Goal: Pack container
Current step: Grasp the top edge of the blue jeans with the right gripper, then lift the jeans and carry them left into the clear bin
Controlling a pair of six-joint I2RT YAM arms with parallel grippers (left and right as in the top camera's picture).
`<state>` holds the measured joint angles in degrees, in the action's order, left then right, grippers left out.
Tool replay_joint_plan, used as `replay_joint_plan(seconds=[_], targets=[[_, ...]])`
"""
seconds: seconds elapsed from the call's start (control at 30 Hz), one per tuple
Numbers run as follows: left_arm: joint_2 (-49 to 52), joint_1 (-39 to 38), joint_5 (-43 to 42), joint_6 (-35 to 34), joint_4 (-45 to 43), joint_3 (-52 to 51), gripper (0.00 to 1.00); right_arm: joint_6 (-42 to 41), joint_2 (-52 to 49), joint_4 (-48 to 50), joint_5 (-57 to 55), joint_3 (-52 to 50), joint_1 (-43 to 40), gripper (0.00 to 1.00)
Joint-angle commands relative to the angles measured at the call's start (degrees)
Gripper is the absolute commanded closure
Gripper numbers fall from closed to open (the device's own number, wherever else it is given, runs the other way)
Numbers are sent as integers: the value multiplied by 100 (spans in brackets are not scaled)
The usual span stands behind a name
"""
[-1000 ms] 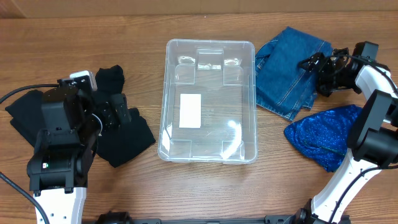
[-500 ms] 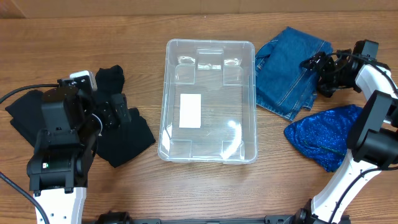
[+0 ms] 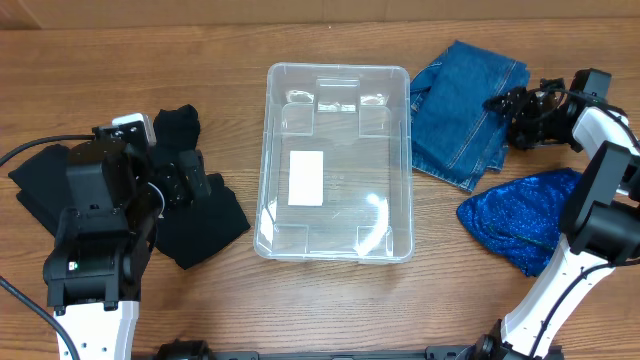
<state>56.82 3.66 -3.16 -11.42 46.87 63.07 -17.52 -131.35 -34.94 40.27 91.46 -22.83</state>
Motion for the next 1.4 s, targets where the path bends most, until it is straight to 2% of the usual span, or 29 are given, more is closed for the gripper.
replay_joint_plan(seconds=[0.0,0.2,0.3,0.5,0.63,0.73,0.87,1.1,1.37], targets=[[17,-33,13,90,-26,146,0,256,-1150,-170,-1080,-575,350,51],[17,-33,13,90,-31,146,0,254,-1150,-151,-1078,-573,350,79],[17,-33,15,90,-31,146,0,254,-1150,-157,-1056,-573,348,87],[17,-33,15,92,-35,146,0,254,-1099,-286,-1056,-485,348,89],[17,-33,17,92,-35,146,0,258,-907,-509,-1058,-275,348,96],[17,-33,20,94,-39,146,0,278,-601,-730,-1060,-55,348,96],[17,-33,20,92,-39,146,0,315,72,-1040,-1058,372,348,96],[17,-33,20,96,-44,146,0,1067,1453,-1609,-741,1016,350,96],[15,-31,28,116,-79,149,0,1331,3171,-1768,-131,1106,350,96]])
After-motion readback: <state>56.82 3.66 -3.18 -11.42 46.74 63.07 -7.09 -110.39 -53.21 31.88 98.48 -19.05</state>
